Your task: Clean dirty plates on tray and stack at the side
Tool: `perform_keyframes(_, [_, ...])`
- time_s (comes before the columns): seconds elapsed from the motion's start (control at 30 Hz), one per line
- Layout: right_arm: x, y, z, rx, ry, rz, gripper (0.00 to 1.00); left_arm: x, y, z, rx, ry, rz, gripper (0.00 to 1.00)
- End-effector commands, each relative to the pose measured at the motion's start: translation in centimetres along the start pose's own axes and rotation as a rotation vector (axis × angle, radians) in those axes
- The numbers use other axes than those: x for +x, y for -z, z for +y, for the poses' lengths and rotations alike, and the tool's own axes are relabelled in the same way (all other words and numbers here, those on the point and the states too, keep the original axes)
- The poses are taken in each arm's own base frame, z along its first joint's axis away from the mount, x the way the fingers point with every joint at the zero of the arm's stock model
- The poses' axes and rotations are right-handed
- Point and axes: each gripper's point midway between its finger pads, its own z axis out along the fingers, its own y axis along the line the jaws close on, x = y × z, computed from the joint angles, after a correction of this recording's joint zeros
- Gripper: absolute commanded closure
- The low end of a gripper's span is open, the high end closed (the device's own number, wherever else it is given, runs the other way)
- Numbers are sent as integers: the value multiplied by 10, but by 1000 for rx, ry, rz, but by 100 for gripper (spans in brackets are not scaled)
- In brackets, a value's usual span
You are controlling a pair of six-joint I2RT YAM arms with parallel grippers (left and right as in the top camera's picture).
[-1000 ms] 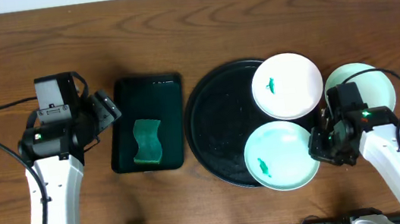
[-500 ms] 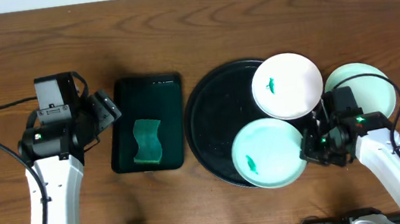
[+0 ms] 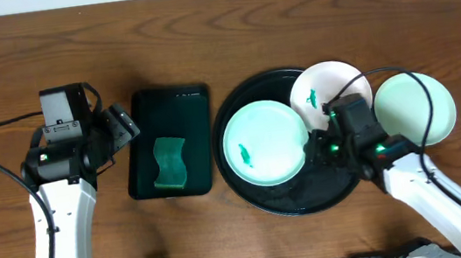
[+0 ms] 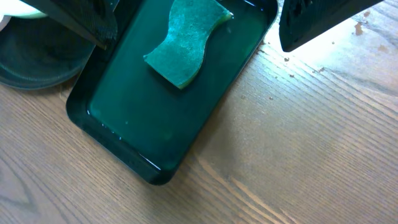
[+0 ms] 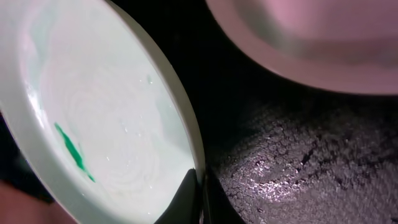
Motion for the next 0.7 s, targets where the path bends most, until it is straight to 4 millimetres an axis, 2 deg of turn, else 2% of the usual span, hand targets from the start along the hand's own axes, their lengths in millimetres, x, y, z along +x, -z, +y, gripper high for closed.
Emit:
perform_keyframes(0.0, [-7,-6,-17,122,-86,-75,99,-5,4,0,-1,1,-14,16])
perform_keyframes(0.37, [14,-37,-28,164,-111,36,99,-5,4,0,-1,1,-14,16])
perform_keyframes(0.53, [20,-42,-13,85,-110,82,99,-5,4,0,-1,1,-14,16])
perform_keyframes(0.57, [18,-41,-8,64,-106,77,94,-5,4,0,-1,1,-14,16])
perform_keyframes(0.63, [15,-39,2,20,-79,72,68,-5,4,0,-1,1,-14,16])
perform_keyframes(0.67, [12,-37,6,7,-52,66,63,-5,4,0,-1,1,-14,16])
